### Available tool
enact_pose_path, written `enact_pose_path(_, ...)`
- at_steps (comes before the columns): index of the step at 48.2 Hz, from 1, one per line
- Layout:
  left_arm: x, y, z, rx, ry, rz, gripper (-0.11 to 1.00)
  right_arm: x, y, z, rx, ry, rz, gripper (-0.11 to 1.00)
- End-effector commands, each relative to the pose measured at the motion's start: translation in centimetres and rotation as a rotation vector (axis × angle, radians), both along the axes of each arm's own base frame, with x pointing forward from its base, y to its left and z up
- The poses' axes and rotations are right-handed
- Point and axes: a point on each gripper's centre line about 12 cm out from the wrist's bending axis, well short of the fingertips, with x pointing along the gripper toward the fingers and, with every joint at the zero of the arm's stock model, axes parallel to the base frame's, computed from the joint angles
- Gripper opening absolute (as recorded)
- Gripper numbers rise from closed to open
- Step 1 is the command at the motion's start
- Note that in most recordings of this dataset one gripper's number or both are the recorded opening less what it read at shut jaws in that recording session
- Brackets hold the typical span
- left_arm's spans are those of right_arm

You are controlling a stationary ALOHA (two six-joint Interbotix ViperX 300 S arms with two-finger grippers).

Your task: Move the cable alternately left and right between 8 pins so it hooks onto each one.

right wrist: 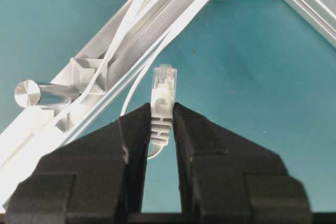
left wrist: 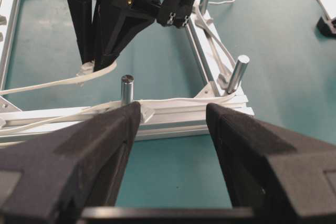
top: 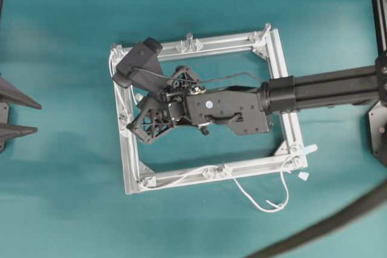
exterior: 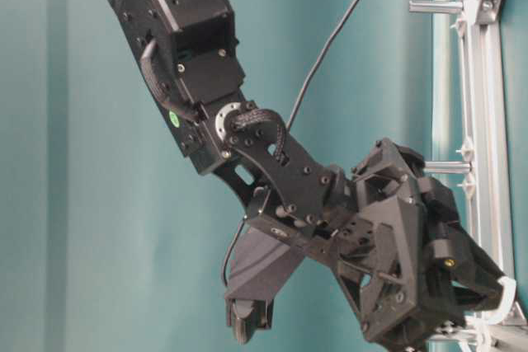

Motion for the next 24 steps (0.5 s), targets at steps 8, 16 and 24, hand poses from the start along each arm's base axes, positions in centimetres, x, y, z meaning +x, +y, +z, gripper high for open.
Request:
enact_pose_path(8,0.1,0.0,0.4,-0.003,-0.004,0.0,0.65,-2.5,0.9,2.6,0.023,0.01,-0.059,0.15)
enact_pose_path(16,0.1,0.0,0.4,-0.003,-0.004,0.0,0.65,-5.9,0.9,1.8,0.056,0.065,-0.154,0.15)
enact_pose_path(24,0.1,0.0,0.4,-0.005,-0.004,0.0,0.65,-8.6,0.2,1.1,0.061,0.111,-0.214,0.15)
